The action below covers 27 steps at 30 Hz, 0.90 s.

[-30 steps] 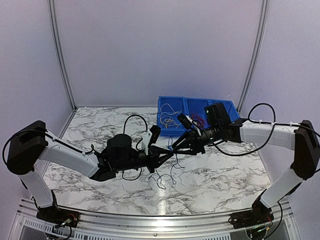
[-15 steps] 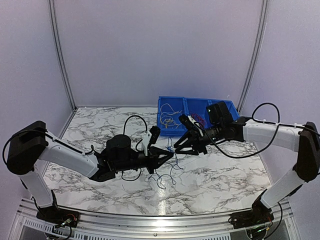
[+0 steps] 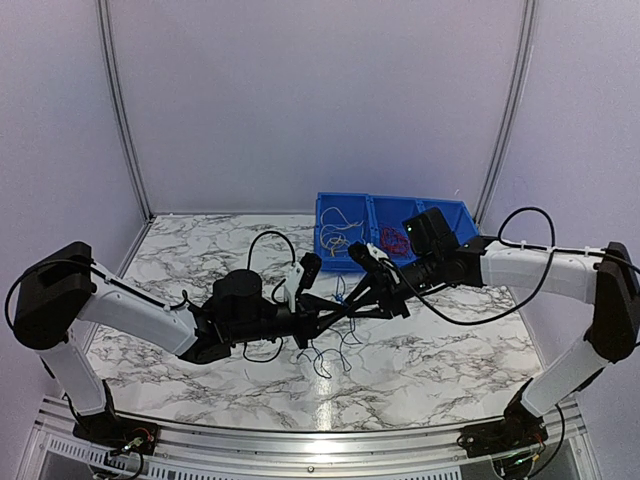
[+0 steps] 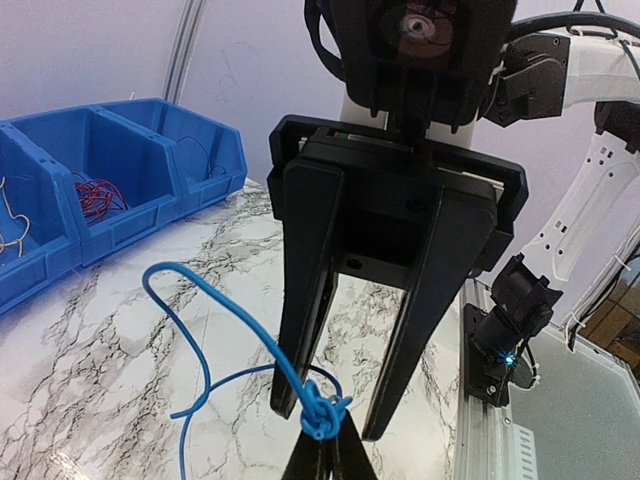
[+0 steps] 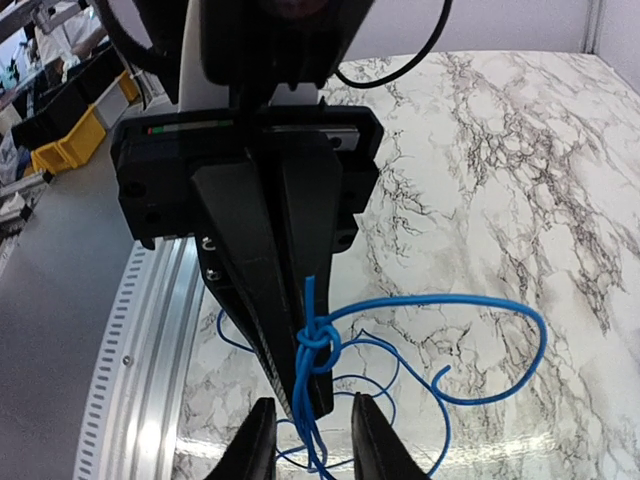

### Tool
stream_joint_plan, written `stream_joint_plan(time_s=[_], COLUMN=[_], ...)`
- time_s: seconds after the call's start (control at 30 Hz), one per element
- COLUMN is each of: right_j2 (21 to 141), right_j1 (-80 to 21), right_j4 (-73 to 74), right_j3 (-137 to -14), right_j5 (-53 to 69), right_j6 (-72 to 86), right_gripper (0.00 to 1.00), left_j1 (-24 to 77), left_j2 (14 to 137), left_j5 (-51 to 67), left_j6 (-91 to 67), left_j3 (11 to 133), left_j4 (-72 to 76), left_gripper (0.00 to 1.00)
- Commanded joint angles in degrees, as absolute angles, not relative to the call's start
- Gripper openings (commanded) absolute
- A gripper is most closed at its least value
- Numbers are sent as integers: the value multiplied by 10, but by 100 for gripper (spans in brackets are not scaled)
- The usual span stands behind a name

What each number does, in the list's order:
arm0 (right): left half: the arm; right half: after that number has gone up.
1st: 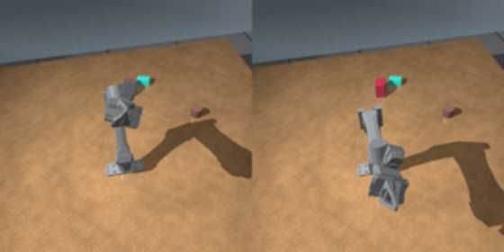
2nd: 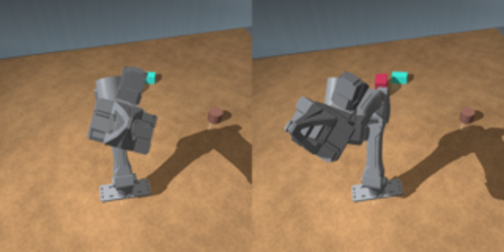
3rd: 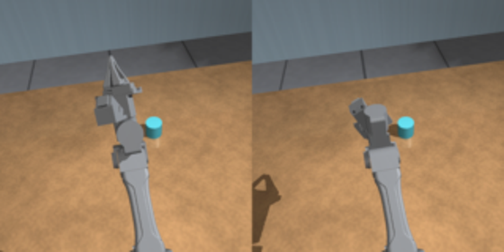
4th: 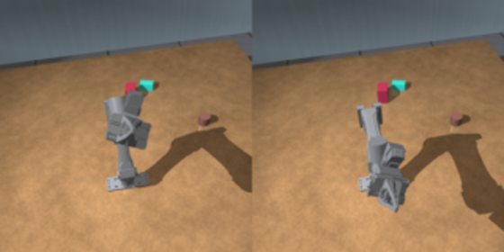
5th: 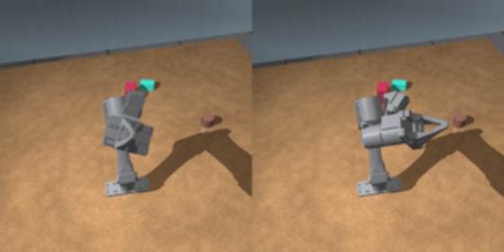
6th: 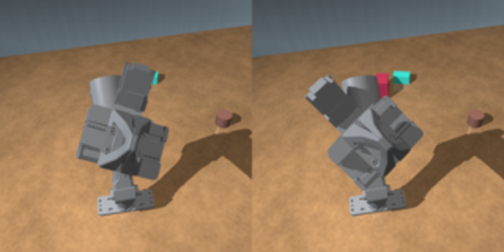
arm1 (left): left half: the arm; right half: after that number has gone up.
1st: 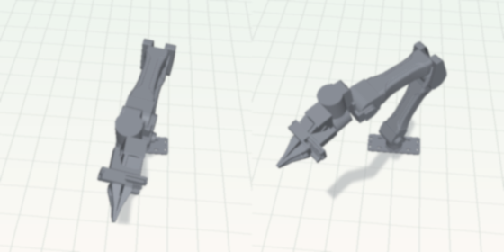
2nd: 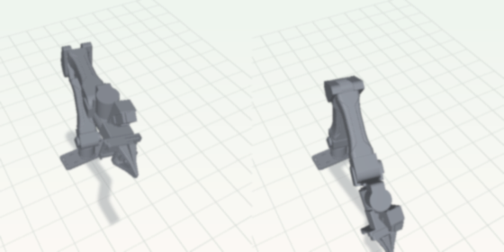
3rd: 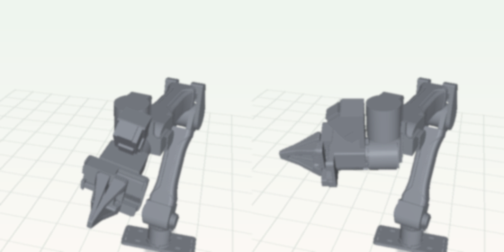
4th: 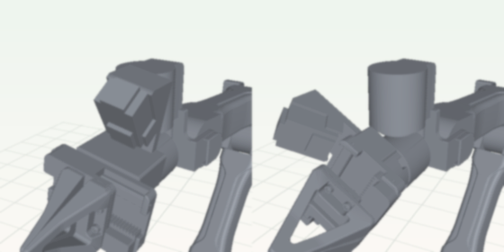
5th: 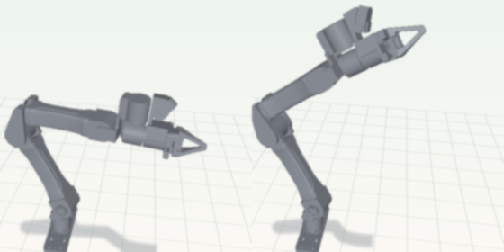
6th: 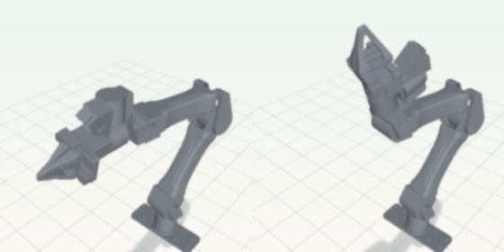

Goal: Untangle the cables

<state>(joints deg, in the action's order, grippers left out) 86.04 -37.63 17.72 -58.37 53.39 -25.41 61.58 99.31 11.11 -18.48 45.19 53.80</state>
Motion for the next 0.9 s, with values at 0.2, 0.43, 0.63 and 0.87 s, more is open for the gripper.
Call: stream_joint_plan(time_s=[0.2, 0.43, 0.63, 0.87], right_j2=[861, 845, 842, 839], right_j1=[-381, -379, -377, -377], right_j4=[188, 202, 206, 210], right_j3=[-610, -601, -596, -595], right_j5=[523, 515, 516, 518], right_j6=[-265, -280, -284, -290], right_gripper=[0, 0, 0, 0], left_j1=[620, 619, 618, 616], left_j2=[966, 911, 874, 847], left_j5=[96, -11, -72, -106], left_j6=[-176, -136, -113, -106], left_j3=[438, 389, 362, 340], left_j4=[561, 531, 510, 505], left_gripper=[0, 0, 0, 0])
